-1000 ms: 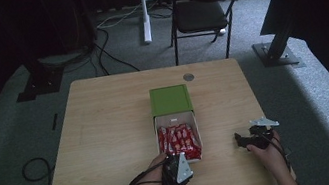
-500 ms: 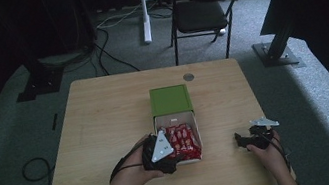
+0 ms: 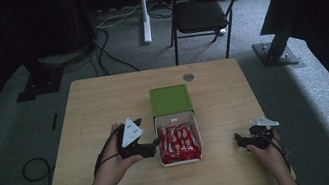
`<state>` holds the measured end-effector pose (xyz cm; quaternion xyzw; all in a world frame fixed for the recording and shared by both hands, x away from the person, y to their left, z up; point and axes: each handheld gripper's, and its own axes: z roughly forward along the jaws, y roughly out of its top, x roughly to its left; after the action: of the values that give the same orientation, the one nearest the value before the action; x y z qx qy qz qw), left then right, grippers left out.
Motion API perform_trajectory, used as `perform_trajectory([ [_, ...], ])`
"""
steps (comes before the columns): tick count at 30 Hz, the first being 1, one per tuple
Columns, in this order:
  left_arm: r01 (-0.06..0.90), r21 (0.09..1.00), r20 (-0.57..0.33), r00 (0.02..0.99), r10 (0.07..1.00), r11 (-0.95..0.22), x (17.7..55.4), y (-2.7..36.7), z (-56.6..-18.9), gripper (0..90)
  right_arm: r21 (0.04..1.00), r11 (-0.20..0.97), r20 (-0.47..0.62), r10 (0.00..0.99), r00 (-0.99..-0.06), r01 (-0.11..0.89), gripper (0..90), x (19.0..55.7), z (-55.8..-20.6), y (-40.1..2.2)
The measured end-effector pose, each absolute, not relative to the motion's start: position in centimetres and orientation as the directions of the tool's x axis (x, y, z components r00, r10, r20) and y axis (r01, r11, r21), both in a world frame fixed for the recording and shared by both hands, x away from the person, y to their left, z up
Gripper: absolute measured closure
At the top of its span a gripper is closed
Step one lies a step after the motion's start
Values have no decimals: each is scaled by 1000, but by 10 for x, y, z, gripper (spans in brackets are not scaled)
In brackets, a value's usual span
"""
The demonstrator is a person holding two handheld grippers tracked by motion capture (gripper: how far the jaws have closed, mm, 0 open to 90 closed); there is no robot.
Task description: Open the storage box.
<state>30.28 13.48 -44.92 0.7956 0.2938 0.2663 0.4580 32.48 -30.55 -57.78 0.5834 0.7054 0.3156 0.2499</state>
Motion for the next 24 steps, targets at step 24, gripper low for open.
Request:
perform_trajectory([
  [24,489,846,3,395,919,-213,323,218,-505,95,737,120,15,981,-194,665,103,325,-578,-305],
])
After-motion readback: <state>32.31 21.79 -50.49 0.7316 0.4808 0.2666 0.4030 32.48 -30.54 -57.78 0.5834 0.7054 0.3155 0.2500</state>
